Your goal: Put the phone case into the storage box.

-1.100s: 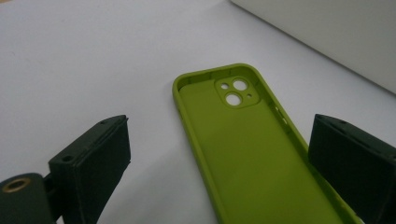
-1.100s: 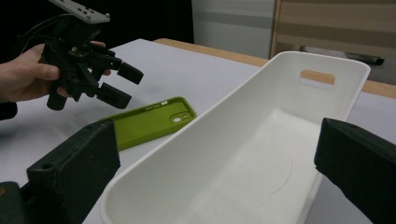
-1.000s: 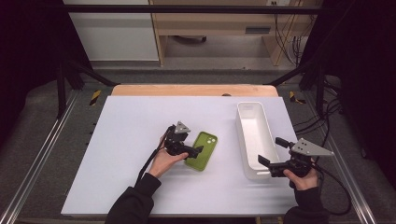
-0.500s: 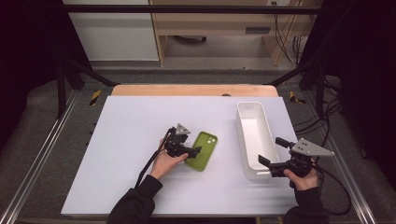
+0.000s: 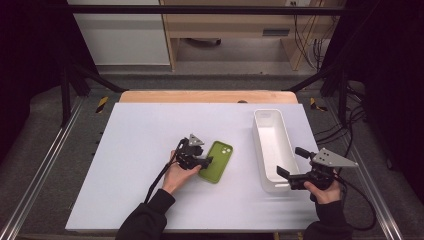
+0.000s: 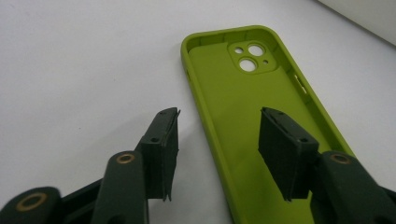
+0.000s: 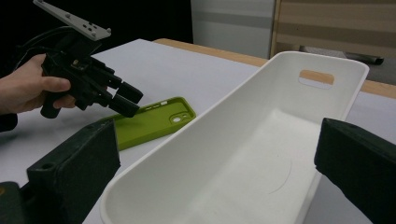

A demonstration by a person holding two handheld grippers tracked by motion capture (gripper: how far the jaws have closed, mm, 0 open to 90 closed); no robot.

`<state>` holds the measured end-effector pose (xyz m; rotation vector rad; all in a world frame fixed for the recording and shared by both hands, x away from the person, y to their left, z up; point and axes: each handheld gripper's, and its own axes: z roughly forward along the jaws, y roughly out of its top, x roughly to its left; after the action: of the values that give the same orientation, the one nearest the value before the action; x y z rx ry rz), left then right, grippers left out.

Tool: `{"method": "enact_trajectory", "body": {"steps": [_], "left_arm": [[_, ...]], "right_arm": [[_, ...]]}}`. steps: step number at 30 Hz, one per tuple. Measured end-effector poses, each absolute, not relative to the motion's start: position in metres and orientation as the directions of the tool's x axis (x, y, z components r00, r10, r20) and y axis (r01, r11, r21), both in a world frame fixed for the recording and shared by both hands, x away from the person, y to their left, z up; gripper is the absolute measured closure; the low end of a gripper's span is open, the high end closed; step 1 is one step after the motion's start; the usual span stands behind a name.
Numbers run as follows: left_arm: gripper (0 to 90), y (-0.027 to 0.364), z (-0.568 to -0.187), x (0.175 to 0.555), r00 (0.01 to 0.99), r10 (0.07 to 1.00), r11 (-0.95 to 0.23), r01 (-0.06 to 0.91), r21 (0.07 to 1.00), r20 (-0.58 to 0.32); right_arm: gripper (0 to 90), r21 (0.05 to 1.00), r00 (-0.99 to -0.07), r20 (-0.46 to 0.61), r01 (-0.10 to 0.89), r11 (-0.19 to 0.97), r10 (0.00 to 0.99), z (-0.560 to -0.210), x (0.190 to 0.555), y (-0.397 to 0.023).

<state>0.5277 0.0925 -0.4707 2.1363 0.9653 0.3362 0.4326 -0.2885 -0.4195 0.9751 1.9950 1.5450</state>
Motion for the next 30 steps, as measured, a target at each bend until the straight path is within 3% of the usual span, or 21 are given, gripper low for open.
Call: {"method": "enact_trajectory", "body": {"steps": [20, 30], "left_arm": [[74.0, 0.0897, -0.4742, 0.5282, 0.678, 0.732, -0.444, 0.548, 0.709, -0.065], [79.2, 0.0877, -0.4729, 0.5276, 0.671, 0.740, -0.454, 0.552, 0.700, -0.049]], "right_arm": [[0.5, 0.956, -0.659, 0.080, 0.264, 0.131, 0.748, -0.4191, 0.4326, -0.2886], [0.5, 0.956, -0.659, 0.079, 0.263, 0.131, 0.748, -0.4190, 0.4326, -0.2887]]}}
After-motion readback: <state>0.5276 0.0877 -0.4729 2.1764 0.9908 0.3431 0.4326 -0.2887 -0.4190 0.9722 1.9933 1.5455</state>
